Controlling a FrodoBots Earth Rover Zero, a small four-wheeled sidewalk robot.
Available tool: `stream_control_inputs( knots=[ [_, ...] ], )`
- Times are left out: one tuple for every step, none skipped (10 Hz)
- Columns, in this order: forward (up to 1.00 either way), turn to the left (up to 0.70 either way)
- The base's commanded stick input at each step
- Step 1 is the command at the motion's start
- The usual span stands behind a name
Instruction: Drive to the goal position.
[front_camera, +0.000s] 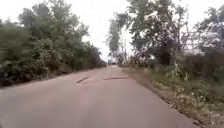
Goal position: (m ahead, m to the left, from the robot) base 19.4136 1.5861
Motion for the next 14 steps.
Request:
stream_control_inputs(
  knots=[
    [1.00, 0.00],
    [1.00, 0.00],
    [1.00, 0.00],
    [1.00, 0.00],
    [1.00, 0.00],
    [1.00, 0.00],
    [1.00, 0.00],
    [1.00, 0.00],
    [1.00, 0.00],
    [1.00, 0.00],
    [1.00, 0.00],
    [1.00, 0.00],
    [1.00, 0.00],
    [1.00, 0.00]
  ],
)
